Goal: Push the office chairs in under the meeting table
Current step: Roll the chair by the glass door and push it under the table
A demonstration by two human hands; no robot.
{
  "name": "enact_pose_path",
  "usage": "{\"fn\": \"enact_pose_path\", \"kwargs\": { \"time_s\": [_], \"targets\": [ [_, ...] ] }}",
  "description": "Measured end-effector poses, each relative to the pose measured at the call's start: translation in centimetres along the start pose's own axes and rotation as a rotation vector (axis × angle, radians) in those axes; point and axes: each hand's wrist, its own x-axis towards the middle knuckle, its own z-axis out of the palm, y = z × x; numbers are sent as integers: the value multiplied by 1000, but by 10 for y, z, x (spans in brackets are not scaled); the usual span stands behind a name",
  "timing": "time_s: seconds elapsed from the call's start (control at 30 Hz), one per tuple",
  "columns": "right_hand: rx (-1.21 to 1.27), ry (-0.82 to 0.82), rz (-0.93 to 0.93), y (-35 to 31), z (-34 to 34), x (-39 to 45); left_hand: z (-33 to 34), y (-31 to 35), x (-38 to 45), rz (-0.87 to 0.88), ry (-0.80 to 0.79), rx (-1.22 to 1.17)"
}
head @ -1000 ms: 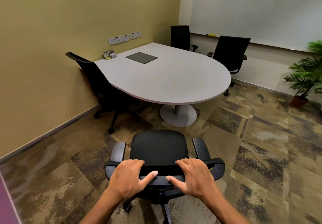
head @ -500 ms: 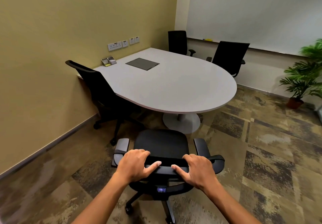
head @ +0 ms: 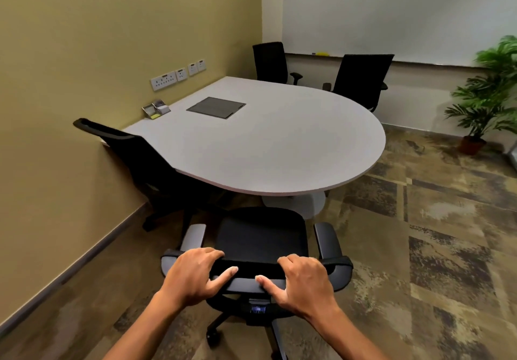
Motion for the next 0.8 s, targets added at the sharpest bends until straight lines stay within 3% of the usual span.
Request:
{"fn": "enact_pose_path", "kwargs": {
  "time_s": [0.8],
  "targets": [
    [2,61,205,-12,57,178,8,-134,165,77,-37,8]
  ]
}}
